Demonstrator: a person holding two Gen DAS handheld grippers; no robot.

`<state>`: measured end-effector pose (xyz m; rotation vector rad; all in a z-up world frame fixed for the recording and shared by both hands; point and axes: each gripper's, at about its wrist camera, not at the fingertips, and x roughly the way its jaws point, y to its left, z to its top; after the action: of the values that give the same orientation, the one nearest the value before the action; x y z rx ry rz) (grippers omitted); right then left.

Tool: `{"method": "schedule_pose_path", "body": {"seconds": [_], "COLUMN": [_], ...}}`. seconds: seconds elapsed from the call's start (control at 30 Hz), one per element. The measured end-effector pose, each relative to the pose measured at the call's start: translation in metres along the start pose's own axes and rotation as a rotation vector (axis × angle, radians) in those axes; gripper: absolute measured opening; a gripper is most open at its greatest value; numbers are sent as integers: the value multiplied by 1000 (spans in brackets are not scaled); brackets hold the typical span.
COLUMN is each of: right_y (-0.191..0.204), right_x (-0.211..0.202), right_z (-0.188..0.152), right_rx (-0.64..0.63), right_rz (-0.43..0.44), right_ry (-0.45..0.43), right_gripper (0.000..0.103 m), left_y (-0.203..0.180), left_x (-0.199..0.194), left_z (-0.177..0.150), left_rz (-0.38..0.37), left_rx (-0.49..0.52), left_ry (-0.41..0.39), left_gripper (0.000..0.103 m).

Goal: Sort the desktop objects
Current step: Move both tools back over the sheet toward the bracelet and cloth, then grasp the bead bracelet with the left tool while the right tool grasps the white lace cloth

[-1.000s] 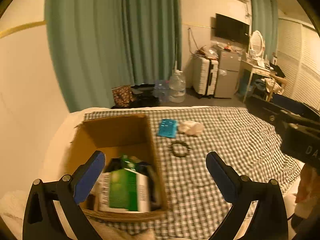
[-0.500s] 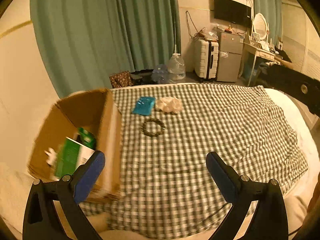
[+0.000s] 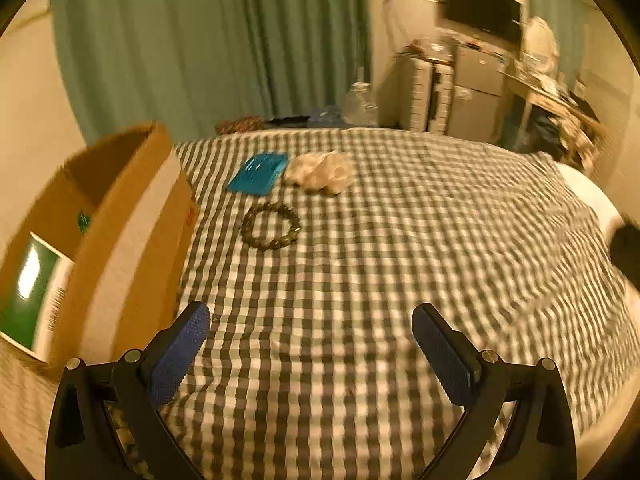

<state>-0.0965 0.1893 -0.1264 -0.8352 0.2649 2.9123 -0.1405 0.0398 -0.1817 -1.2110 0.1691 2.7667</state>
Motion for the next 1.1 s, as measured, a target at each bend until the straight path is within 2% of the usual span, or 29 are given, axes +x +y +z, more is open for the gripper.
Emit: {"method": "schedule_pose_path", "body": {"seconds": [0.17, 0.2, 0.37, 0.43, 0.57, 0.73, 0.93, 1.07, 1.1], "right_y": [-7, -9, -21, -24, -22, 0, 51, 77, 82], "right_x": [42, 50, 89, 104, 137, 182, 244, 280, 286], "right_z": [-15, -17, -26, -26, -20, -4, 22, 40, 41], "right_rx": [13, 14, 31, 25, 6, -45, -125, -174, -189], "right_rz": [1, 2, -10, -10, -11, 24, 107, 125, 129], "right_ry": [39, 52, 97, 105, 113, 114, 122, 156, 170], "right_gripper": [98, 98, 98, 98, 98, 98, 98, 97, 91], "left_y": [23, 29, 58, 62, 53, 46, 48, 53, 53], "left_x": [63, 79, 140, 154, 163, 179, 182, 184, 184], "left_z": [17, 24, 37, 32, 31, 40, 42, 45, 45], "left_rz": [28, 51, 71, 48, 62, 70, 54, 40, 40], "left_rx": [-57, -83, -287, -318, -221, -158, -158, -166, -166], "left_ry": [24, 25, 51, 68, 29, 38, 34, 35, 34], "left_gripper": [103, 103, 103, 103, 103, 103, 103, 103, 103]}}
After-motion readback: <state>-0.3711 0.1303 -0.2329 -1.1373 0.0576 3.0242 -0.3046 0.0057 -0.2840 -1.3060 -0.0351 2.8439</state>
